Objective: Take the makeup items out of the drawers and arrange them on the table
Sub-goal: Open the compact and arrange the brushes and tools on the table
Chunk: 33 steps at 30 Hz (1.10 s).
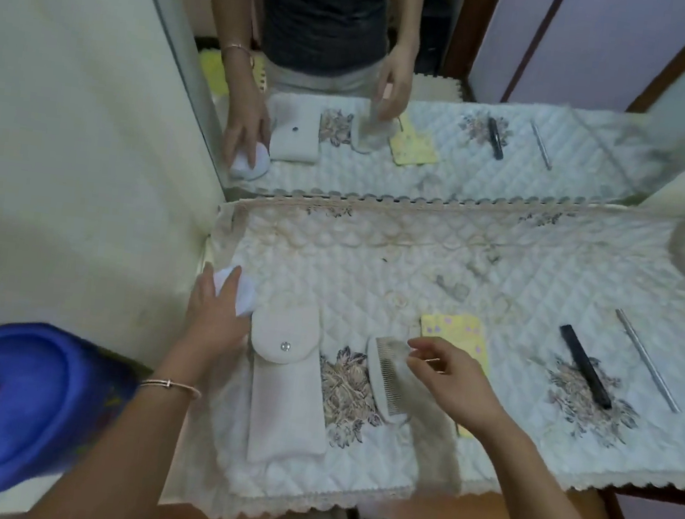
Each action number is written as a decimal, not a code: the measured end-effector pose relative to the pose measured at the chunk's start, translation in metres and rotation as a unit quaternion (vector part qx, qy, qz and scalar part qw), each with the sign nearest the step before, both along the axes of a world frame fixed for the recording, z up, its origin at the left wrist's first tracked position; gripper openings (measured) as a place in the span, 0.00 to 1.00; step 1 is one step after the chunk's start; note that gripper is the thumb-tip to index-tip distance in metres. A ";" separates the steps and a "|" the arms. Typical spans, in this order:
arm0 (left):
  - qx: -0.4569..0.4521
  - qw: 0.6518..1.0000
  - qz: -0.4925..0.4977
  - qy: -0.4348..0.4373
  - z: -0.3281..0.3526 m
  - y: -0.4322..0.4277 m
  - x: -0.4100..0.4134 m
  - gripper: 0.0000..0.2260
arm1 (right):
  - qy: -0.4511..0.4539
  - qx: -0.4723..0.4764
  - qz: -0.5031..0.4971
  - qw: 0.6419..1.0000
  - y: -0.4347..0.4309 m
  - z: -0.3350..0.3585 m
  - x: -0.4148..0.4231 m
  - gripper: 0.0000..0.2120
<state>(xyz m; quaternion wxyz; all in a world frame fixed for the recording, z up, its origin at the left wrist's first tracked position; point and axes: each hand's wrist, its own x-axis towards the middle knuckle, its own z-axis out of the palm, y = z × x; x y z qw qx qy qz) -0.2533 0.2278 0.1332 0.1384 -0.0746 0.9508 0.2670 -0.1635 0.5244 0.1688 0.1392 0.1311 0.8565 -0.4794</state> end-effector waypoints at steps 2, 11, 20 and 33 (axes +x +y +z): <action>-0.048 0.998 -0.018 -0.026 -0.004 -0.006 -0.011 0.35 | -0.008 0.003 0.005 1.000 0.002 -0.001 -0.005 0.10; 0.012 0.990 0.045 0.136 0.047 0.015 0.014 0.37 | 0.034 -0.050 0.050 0.997 -0.008 0.012 -0.037 0.09; 0.185 0.974 -0.089 0.096 0.085 0.169 0.083 0.37 | 0.013 -0.226 0.166 0.960 0.028 0.053 -0.045 0.17; 0.377 0.921 0.076 0.053 0.077 0.276 0.093 0.25 | -0.047 -0.263 0.158 0.951 0.138 0.044 -0.045 0.32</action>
